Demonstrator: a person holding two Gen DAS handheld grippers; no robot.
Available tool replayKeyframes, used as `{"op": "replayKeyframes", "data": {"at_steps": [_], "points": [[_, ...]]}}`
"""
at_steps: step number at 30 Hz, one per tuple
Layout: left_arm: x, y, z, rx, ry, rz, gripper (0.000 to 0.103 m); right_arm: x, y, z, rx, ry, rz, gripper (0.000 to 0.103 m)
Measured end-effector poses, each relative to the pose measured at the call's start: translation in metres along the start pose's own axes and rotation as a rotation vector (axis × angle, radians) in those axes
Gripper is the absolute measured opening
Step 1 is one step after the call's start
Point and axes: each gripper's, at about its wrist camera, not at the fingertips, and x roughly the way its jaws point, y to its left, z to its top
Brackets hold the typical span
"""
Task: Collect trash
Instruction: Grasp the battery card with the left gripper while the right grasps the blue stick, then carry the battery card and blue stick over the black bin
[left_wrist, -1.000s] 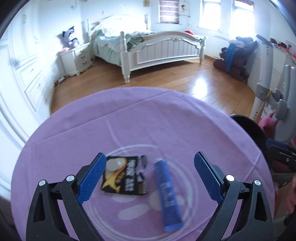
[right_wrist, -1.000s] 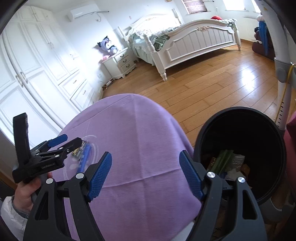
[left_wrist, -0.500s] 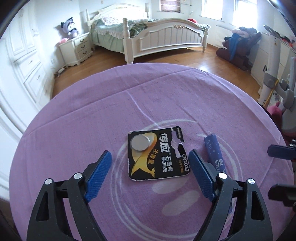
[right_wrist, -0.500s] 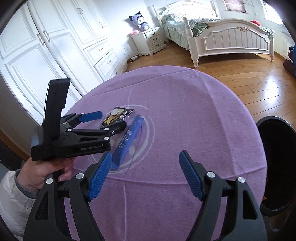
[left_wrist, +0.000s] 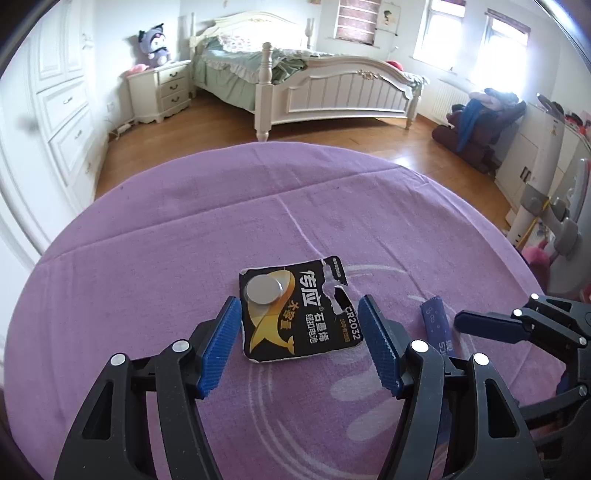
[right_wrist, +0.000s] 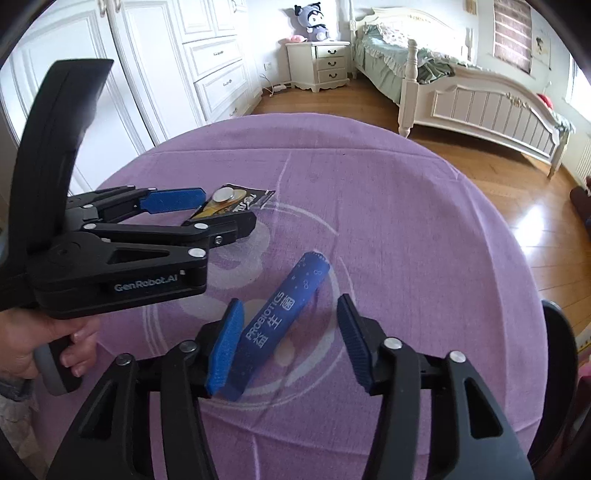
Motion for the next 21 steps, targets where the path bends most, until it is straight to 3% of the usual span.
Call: {"op": "replayKeyframes", "data": {"at_steps": [2, 4, 8, 14, 21], "points": [[-0.003, -0.002, -0.003, 0.002, -0.012, 0.006, 0.066, -0.001, -0.003, -0.001, 0.002, 0.000, 0.008, 0.016], [-0.007, -0.005, -0.003, 0.000, -0.022, 0.001, 0.066, -0.004, -0.011, -0.003, 0.034, -0.007, 0.021, 0.010], [-0.018, -0.012, -0.002, 0.010, -0.047, -0.012, 0.066, -0.018, -0.036, -0.013, 0.112, -0.056, 0.058, 0.008], [-0.039, -0.055, 0.012, 0.081, -0.095, -0.055, 0.066, -0.057, -0.081, -0.033, 0.250, -0.171, 0.108, 0.008], [-0.051, -0.137, 0.027, 0.169, -0.159, -0.143, 0.066, -0.105, -0.134, -0.052, 0.367, -0.288, 0.045, 0.008]]}}
